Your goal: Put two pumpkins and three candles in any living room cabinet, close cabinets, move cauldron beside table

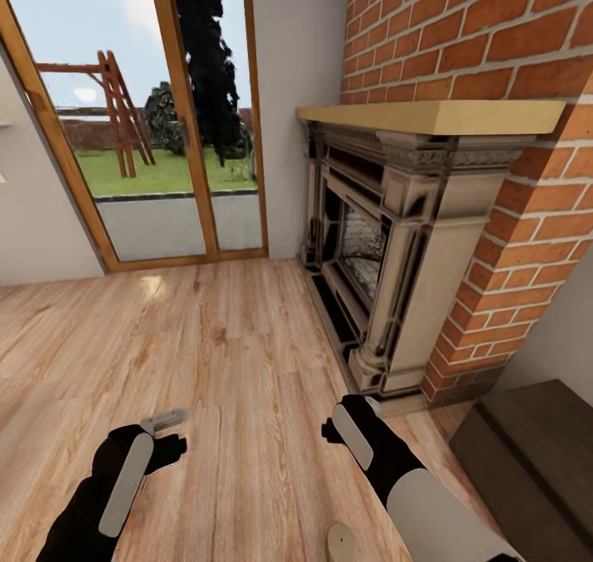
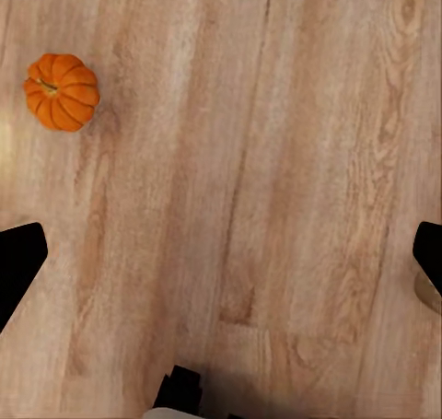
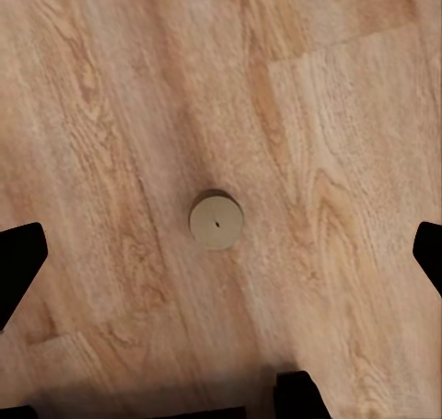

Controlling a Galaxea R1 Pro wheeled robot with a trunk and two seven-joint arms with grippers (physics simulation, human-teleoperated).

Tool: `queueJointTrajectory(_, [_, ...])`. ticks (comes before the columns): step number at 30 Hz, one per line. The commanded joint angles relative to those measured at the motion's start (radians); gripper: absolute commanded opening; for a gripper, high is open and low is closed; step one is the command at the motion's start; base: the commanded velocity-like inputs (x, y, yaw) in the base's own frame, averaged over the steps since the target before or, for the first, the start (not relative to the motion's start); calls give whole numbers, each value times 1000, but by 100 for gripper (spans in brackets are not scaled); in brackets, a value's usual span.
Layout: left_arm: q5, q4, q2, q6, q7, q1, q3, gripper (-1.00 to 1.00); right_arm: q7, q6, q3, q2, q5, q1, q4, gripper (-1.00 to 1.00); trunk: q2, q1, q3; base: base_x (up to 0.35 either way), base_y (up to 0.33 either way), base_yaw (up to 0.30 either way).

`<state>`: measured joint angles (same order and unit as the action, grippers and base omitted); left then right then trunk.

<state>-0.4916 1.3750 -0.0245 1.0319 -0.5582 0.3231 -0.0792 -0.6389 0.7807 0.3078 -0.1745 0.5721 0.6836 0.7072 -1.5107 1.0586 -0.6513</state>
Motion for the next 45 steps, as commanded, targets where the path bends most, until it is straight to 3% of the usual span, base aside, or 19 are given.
queueJointTrajectory(1, [-14,1,-21,2,-9,1,-3,100,-8,-1,2,0,9,1,4,100,-8,4,-4,0,0,0])
queueJointTrajectory(3, [-16,1,-64,2,-7,1,-21,100,-5,-5,2,0,9,0,8,100,-22,12,-10,0,0,0])
queueJointTrajectory(6, [-18,1,-84,4,-5,1,-39,100,-4,-9,2,0,9,-1,10,100,-43,23,-20,0,0,0])
queueJointTrajectory(17, [-18,3,-92,5,-5,1,-66,100,-4,-12,2,0,9,-1,11,100,-120,65,-54,-41,92,0])
queueJointTrajectory(22, [-21,16,-104,10,-3,1,-126,100,-4,-7,3,0,8,-1,9,100,-155,84,-70,-3,8,0])
queueJointTrajectory(27, [-32,16,-117,10,-3,1,-128,100,-4,-11,4,0,7,-2,10,100,-190,104,-86,0,0,0])
queueJointTrajectory(37, [-32,15,-114,8,-4,1,-122,100,-4,-12,4,0,5,-2,10,100,-260,142,-117,-20,-32,0])
queueJointTrajectory(45, [-31,15,-112,8,-4,1,-92,100,-4,-12,4,0,6,-2,8,100,-316,173,-142,-98,-85,0])
